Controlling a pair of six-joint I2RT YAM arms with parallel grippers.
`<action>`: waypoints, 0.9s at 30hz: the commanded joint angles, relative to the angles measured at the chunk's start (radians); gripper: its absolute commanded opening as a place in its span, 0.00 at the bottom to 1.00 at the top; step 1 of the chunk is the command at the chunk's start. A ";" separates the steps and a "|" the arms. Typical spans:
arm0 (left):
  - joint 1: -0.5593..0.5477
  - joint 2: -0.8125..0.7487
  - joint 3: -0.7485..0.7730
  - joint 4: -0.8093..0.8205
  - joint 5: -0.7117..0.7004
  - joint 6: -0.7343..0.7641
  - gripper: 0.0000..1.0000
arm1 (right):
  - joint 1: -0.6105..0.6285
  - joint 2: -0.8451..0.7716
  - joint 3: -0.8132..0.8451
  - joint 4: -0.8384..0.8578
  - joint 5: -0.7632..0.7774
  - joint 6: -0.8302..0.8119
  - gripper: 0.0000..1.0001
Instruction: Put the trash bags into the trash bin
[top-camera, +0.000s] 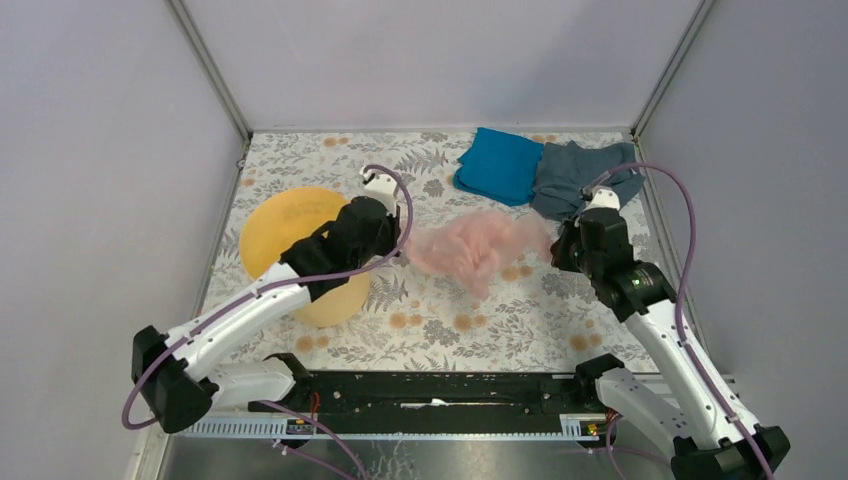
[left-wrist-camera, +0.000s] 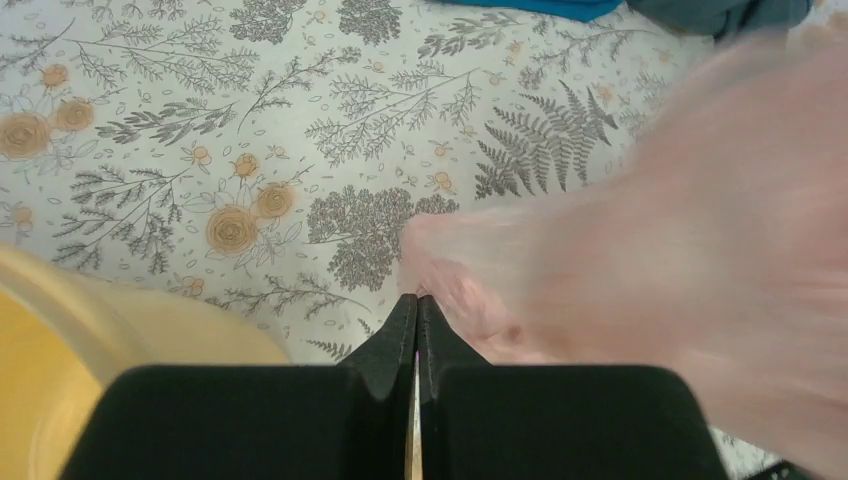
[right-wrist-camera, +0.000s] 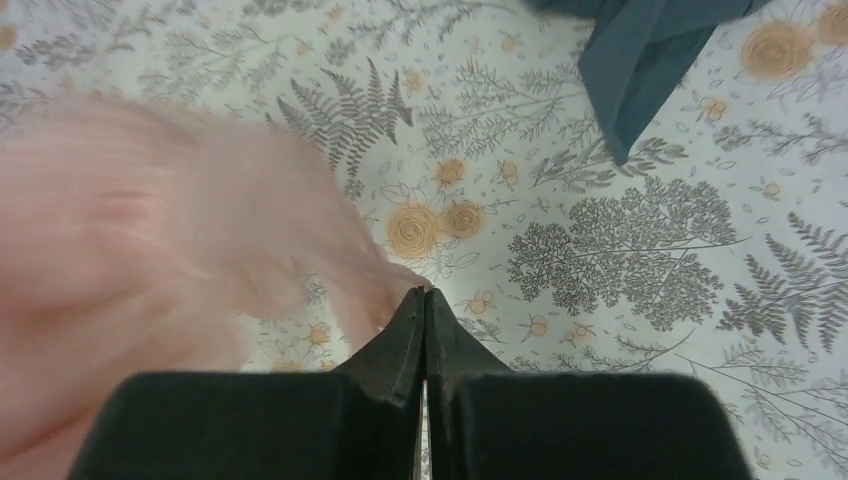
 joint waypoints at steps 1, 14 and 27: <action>0.003 -0.065 0.362 -0.003 0.103 0.047 0.00 | -0.001 -0.015 0.346 -0.012 0.023 -0.021 0.00; 0.003 0.074 0.188 -0.056 0.103 -0.083 0.00 | -0.002 -0.033 0.032 -0.049 0.079 0.062 0.00; 0.007 -0.152 0.418 0.067 -0.021 -0.004 0.00 | -0.001 -0.009 0.538 -0.131 0.113 -0.018 0.00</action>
